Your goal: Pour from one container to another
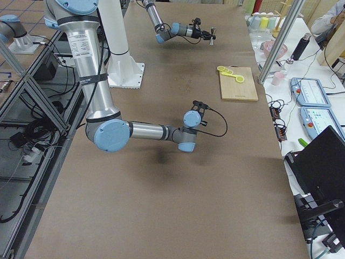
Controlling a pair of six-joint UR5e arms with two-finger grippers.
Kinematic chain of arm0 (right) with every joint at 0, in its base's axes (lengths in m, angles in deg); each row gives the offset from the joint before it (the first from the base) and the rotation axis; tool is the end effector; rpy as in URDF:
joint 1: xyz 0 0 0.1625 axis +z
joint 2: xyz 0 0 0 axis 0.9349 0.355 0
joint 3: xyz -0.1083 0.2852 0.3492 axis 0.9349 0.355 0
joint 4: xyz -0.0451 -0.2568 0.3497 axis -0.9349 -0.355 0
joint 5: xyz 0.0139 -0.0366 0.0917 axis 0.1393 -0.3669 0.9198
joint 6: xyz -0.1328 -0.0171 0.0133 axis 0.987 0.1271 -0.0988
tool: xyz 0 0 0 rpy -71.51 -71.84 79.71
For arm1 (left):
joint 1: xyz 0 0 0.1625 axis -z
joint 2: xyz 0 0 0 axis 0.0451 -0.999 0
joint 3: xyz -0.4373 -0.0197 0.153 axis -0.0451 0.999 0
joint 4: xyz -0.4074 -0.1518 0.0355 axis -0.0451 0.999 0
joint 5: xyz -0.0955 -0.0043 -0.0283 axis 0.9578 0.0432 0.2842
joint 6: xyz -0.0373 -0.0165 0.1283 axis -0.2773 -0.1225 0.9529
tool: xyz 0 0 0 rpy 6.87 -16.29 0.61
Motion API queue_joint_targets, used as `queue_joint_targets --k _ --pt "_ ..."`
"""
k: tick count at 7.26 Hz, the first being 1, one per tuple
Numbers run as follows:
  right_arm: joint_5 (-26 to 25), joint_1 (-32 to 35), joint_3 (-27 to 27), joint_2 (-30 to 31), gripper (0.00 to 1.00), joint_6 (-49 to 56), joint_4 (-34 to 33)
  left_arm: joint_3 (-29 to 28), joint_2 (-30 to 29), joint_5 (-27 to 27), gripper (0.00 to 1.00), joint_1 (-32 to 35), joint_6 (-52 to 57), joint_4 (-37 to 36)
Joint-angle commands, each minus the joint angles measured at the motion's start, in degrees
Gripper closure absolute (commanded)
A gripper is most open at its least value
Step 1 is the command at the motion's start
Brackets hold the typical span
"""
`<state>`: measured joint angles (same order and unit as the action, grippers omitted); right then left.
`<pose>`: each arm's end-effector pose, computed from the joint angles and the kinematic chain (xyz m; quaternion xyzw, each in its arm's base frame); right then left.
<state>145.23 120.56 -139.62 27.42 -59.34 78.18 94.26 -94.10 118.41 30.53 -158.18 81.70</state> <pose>-0.3640 -0.5284 0.6135 0.4258 -0.4849 -0.3967 0.6528 0.4952 -0.5387 0.4190 0.5549 0.3341 -0.3267 0.6883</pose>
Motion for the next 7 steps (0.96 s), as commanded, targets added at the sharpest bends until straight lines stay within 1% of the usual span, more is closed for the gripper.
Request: queue_joint_targets --k 1,2,3,4,5,6,7 --pt "-0.5 -0.1 0.2 -0.3 0.82 0.4 0.0 0.2 -0.3 -0.8 1.0 -0.1 -1.1 -2.0" --pt "-0.5 -0.2 0.3 -0.4 0.76 0.4 0.0 0.4 -0.4 -0.5 1.0 -0.2 -0.8 -2.2" --pt "-0.6 -0.2 0.4 -0.5 0.67 0.5 0.0 0.5 -0.8 -0.9 1.0 -0.3 -0.7 -2.4" --pt "-0.7 -0.3 0.5 -0.9 0.59 0.5 0.0 0.4 -1.0 -4.4 1.0 -1.2 -0.8 -4.4" --pt "-0.7 -0.3 0.5 -0.9 0.52 0.5 -0.1 0.4 -1.1 -6.7 1.0 -2.4 -0.8 -6.7" --pt "-0.7 -0.4 0.5 -0.9 0.49 0.5 -0.1 0.4 -1.0 -7.9 1.0 -3.1 -0.8 -7.5" --pt "-0.7 -0.4 0.4 -0.9 0.39 0.5 0.0 0.3 -1.0 -12.0 1.0 -4.2 -0.9 -14.7"
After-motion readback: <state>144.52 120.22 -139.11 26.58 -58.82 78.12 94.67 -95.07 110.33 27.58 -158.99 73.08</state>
